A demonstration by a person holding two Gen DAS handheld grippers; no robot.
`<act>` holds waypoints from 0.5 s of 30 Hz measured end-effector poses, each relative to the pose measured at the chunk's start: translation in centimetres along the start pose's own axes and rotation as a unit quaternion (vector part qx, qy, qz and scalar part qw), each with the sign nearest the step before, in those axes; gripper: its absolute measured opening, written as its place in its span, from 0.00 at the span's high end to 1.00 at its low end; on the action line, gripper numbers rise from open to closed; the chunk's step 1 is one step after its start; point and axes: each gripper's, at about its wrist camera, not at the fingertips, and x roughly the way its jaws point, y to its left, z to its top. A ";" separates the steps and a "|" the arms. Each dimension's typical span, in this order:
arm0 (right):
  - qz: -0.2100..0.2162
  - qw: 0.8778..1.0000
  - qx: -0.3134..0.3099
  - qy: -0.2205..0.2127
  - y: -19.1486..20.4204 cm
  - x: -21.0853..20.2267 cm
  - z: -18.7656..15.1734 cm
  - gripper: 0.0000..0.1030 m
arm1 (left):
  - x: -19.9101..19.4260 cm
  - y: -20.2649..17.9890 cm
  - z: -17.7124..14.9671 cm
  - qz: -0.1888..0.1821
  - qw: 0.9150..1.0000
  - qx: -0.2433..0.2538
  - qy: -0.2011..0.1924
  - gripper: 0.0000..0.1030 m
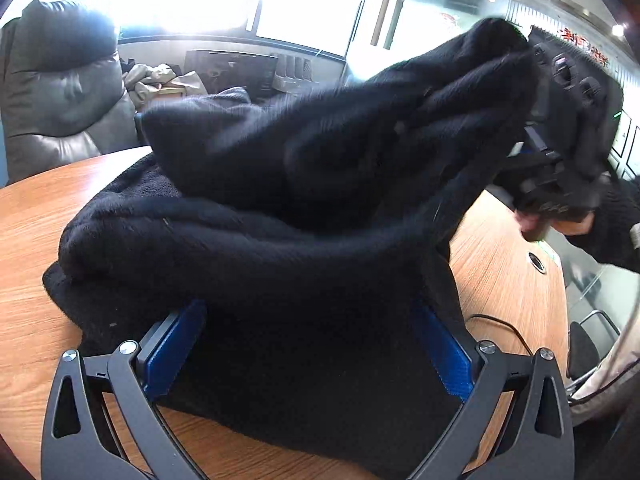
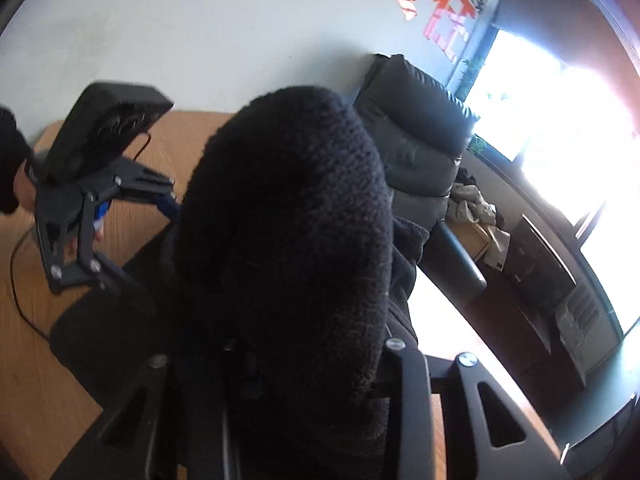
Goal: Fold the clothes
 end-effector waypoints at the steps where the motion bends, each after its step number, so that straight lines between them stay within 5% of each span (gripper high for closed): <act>1: 0.002 1.000 0.009 -0.009 0.3 -0.5 0.6 0.70 | -0.2 0.1 -0.1 0.001 1.000 0.001 -0.005 0.00; 4: 0.016 0.999 0.014 -0.043 2.6 -2.6 2.4 0.70 | -0.9 0.7 -0.5 0.003 1.000 0.002 -0.020 0.00; 10: 0.082 0.997 0.002 -0.006 8.9 1.4 1.5 0.70 | -1.9 2.1 -2.3 0.001 1.000 -0.003 -0.013 0.00; 15: 0.083 0.995 0.044 -0.043 8.8 1.2 4.3 0.70 | -2.3 2.0 -2.6 -0.008 1.000 0.005 -0.017 0.00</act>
